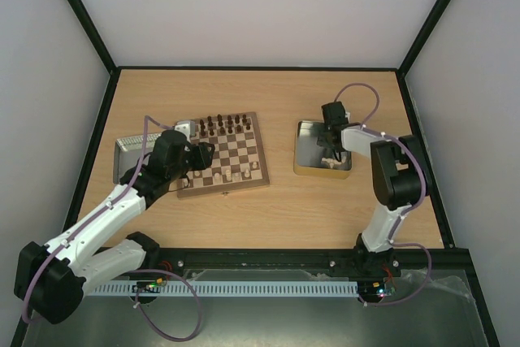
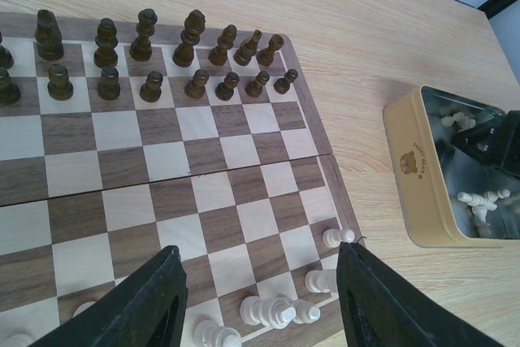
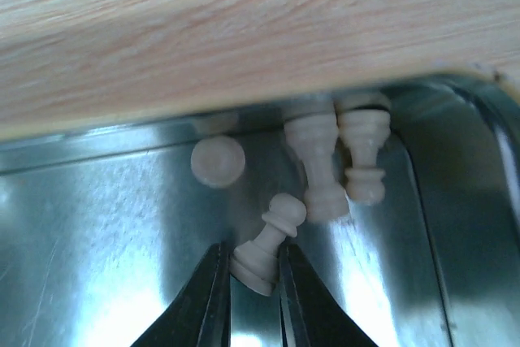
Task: Set up the chess pieces on the board
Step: Pick up the chess piece from the storage box, then place the chess piece on the chessboard.
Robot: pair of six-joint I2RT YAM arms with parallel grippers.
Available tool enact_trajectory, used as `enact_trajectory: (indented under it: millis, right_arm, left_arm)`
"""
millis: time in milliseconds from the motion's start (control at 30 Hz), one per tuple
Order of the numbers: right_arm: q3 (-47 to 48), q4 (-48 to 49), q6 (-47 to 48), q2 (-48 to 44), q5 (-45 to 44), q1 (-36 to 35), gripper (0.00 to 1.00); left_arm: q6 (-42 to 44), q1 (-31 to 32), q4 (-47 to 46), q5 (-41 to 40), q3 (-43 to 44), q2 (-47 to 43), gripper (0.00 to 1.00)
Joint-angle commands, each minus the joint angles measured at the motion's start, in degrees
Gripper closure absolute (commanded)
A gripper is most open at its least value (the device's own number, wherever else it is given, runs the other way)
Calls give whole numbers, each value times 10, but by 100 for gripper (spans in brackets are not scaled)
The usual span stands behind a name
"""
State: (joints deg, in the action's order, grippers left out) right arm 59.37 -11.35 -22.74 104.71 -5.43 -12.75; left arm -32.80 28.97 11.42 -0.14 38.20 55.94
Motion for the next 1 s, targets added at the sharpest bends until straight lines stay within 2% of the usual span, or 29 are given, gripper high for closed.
enact_trajectory:
  millis: [0,167,267,400,433,500,600,967]
  right_arm:
    - [-30,-13,-15,-67,24,2,89]
    - [-73,11,-21,-146,103,0,88]
    - [-102,49,-17,-205,182,-1,88]
    - [-148,151,-20,-296,357,-8,87]
    - [-157,179,-26,-306,383,-12,87]
    - [-167,227,-34,-334,492,-24,85]
    - [-159,261,-35,-351,588,-56,85]
    - [-104,297,-23,-380,715,-163,86]
  left_arm:
    - [-6,-1,-15,12,-5,-1,47]
    - [-21,-2,-30,48,2,6,46]
    - [-35,-1,-39,91,13,16,45]
    - [-68,-1,-55,152,34,33,44]
    - [-74,-2,-57,166,40,35,44]
    - [-96,-3,-67,198,53,40,43]
    - [-136,-5,-100,253,67,42,41]
    - [-271,-13,-264,425,76,41,33]
